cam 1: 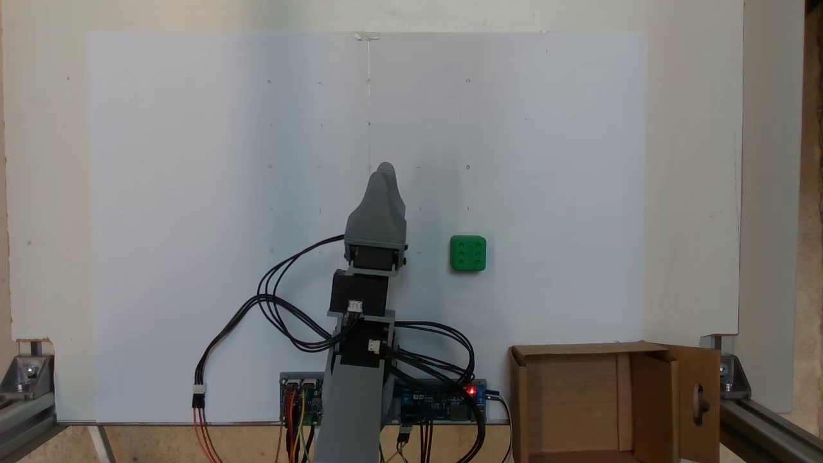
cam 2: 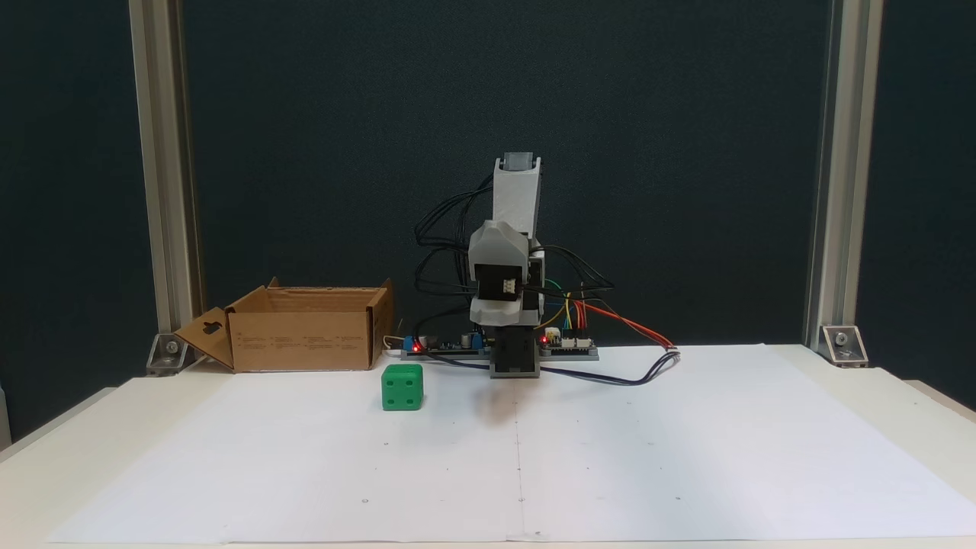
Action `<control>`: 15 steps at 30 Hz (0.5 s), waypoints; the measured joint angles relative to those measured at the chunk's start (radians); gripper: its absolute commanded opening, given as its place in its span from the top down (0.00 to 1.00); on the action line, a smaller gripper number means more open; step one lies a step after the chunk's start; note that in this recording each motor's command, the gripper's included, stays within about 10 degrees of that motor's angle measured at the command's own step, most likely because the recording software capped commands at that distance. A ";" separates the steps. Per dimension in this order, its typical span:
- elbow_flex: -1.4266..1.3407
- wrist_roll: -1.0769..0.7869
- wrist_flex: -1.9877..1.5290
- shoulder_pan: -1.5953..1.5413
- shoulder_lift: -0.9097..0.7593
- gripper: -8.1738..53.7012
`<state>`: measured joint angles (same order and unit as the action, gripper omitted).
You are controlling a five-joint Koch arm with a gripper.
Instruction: Grasp a green dice and put it in the bin.
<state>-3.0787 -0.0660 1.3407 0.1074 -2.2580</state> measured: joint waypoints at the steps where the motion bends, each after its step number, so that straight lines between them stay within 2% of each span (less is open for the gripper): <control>1: -0.002 0.000 -0.003 0.000 0.000 0.16; 9: 0.051 0.000 -0.098 -0.006 0.000 0.16; 15: 0.172 0.000 -0.471 -0.031 0.000 0.16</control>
<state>-2.9069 -0.0660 0.8698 0.0767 -2.2580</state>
